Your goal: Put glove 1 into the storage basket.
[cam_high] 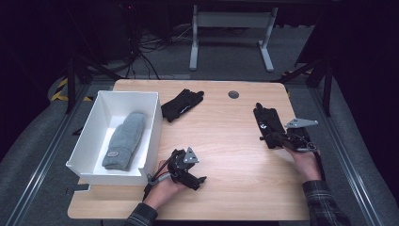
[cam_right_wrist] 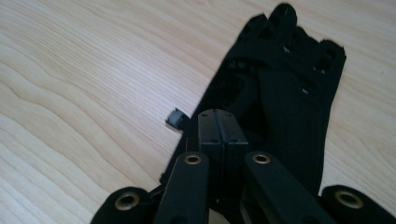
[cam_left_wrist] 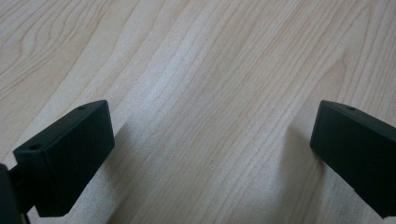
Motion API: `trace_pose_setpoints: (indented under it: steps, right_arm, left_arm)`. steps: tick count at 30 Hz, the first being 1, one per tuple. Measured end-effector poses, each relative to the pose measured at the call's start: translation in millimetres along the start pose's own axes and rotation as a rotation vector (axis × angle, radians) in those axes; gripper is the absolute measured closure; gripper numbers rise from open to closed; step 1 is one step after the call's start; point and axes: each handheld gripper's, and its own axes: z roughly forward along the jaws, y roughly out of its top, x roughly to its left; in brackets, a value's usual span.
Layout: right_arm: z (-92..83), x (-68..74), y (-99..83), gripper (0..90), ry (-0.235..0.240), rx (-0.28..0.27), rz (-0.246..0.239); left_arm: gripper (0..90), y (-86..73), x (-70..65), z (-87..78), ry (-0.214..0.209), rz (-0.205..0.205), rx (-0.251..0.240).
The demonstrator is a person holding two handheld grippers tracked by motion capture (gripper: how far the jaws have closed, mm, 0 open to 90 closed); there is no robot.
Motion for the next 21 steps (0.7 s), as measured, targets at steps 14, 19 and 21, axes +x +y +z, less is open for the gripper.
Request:
trace_pose_setpoints:
  steps: [14, 19, 21]
  right_arm:
    - [13.7, 15.2, -11.2, 90.0, 0.081, 0.107, -0.061]
    - [9.9, 31.7, -12.9, 90.0, 0.136, 0.113, -0.083]
    - [9.0, 39.5, -12.8, 90.0, 0.156, 0.114, -0.101]
  left_arm:
    - [0.2, -0.1, -0.2, -0.2, 0.001, -0.004, 0.003]
    - [0.3, -0.1, -0.2, -0.2, 0.001, -0.004, 0.002]
    - [0.3, -0.1, -0.3, -0.2, 0.001, -0.004, 0.003]
